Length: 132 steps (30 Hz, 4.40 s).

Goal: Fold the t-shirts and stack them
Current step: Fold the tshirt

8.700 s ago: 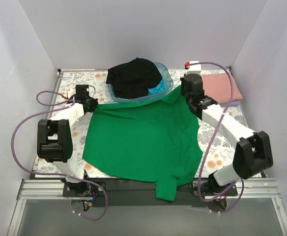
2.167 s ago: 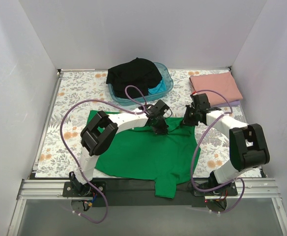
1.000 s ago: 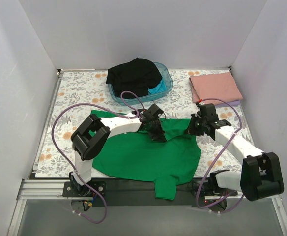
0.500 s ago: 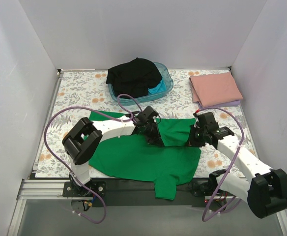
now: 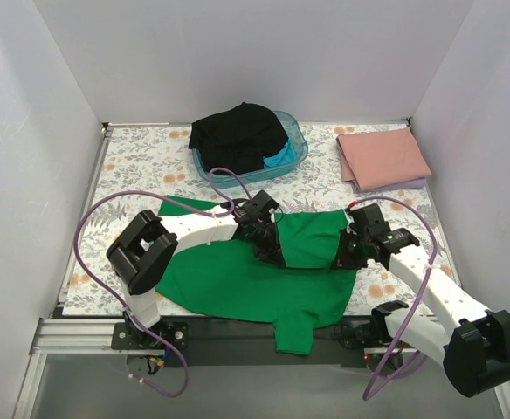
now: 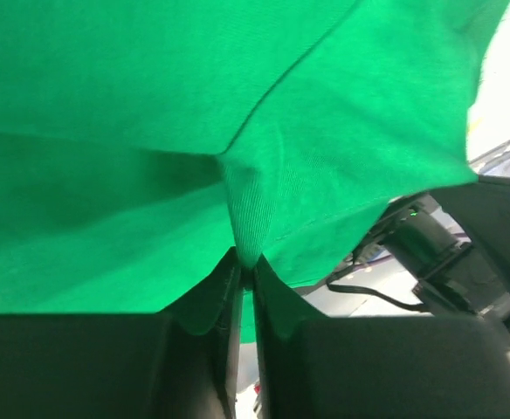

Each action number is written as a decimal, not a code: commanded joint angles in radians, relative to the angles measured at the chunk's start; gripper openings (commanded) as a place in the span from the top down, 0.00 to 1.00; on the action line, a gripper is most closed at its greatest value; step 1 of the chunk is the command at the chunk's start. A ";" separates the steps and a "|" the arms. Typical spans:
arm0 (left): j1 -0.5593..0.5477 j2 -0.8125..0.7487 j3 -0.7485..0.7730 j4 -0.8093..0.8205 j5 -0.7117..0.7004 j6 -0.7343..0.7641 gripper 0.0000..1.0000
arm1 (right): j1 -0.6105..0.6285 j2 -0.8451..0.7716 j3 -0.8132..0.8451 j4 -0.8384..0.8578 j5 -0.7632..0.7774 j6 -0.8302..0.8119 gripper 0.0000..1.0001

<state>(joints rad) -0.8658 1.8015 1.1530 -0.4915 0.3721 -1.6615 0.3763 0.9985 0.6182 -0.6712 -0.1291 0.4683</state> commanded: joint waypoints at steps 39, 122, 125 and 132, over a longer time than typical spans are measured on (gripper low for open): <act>0.700 -0.379 -0.269 -0.162 -0.351 0.080 0.10 | 0.552 0.429 0.311 0.134 0.266 0.003 0.18; 0.863 0.179 0.022 0.044 -0.245 0.106 0.08 | -0.099 0.890 0.530 0.412 0.026 -0.154 0.07; 0.864 0.219 0.056 0.047 -0.226 0.109 0.08 | -0.108 0.982 0.636 0.418 0.025 -0.183 0.07; 0.864 0.271 0.117 0.037 -0.223 0.106 0.08 | -0.142 1.112 0.814 0.420 0.005 -0.220 0.07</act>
<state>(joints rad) -0.0082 1.9697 1.3071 -0.4725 0.2638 -1.5932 0.2565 2.0357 1.4071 -0.2340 -0.1150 0.2909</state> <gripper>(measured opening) 0.916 0.928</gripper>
